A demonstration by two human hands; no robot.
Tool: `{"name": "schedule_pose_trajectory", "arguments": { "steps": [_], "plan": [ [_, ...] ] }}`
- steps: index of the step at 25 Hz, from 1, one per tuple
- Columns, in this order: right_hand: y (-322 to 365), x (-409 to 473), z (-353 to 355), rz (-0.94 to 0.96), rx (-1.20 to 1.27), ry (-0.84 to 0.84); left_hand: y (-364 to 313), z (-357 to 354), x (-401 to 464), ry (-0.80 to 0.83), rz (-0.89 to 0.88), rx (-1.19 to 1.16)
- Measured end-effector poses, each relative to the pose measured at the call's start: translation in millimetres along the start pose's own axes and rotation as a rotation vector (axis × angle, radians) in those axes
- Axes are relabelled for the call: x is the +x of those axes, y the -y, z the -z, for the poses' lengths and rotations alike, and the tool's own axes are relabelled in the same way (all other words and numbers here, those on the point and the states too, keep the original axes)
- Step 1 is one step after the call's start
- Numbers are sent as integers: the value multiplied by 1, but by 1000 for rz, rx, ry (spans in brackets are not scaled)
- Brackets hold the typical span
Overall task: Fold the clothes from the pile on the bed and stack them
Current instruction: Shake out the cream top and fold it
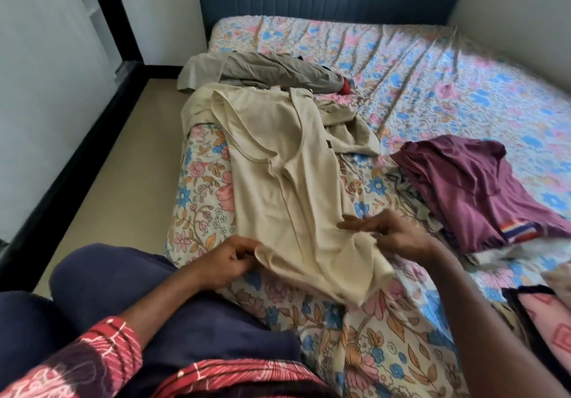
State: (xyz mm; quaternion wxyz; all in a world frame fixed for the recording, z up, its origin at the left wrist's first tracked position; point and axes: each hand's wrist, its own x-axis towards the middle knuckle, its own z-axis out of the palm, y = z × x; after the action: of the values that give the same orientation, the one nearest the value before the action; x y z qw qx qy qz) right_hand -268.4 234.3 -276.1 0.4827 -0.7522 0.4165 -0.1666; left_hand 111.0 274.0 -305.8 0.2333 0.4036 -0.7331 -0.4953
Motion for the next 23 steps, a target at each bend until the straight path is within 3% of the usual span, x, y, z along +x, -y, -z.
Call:
{"name": "schedule_pose_trajectory", "arguments": {
  "steps": [2,4,8,12,17,23],
  "plan": [
    [16,28,2,-41,179,-185,-6,11,12,-237,333,-472],
    [24,55,1,-184,158,-412,-1,22,25,-478,524,-663],
    [19,80,5,-360,229,-466,7,26,29,-539,573,-797],
    [14,82,1,-377,267,-516,12,21,25,-600,541,-705],
    [14,84,-13,-400,64,-709,11,14,43,-827,378,-496],
    [-1,83,-18,-486,-111,-871,22,11,57,-894,284,-11]
  ]
}}
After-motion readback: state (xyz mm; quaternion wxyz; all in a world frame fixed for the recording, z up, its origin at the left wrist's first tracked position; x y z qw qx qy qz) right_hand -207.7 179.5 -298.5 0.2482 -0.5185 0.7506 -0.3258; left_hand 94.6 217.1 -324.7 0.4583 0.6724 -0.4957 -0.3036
